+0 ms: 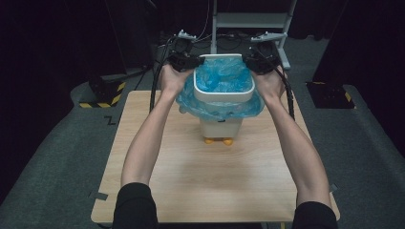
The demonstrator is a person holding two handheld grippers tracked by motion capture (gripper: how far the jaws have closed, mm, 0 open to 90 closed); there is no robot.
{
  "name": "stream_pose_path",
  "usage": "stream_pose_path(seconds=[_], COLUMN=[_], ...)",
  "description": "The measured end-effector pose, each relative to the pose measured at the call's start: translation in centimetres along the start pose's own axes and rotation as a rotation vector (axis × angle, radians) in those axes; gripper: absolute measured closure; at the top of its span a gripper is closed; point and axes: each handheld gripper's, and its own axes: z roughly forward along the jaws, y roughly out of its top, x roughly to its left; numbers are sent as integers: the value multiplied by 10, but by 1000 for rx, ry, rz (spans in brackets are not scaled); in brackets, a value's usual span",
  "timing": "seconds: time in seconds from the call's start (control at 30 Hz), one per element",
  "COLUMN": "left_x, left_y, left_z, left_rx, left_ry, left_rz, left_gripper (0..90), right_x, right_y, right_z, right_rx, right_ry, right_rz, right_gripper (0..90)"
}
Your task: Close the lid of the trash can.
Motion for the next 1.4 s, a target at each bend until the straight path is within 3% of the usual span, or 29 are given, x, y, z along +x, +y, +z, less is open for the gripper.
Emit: stream_pose_path(seconds=[0.13,0.33,0.47,0.67,1.4], left_x=[0,-4,-6,-5,-4], left_y=[0,-2,-3,-9,-13], left_z=[-2,-9,-12,-18,-13], left_rx=[-3,-17,-18,-32,-44], left_ry=[-3,-10,1,0,-5], left_rz=[-7,-15,-13,-19,-39], left_gripper=[741,644,643,654,658], right_x=[-2,-6,-9,-9,-10], right_y=[-1,-6,-7,-10,-12], right_z=[-1,-5,-8,-13,-11], right_rx=[-6,-25,-36,-48,-45], right_ry=[23,48,65,84,79], right_rz=[14,40,61,46,40], right_gripper=[790,735,734,757,763])
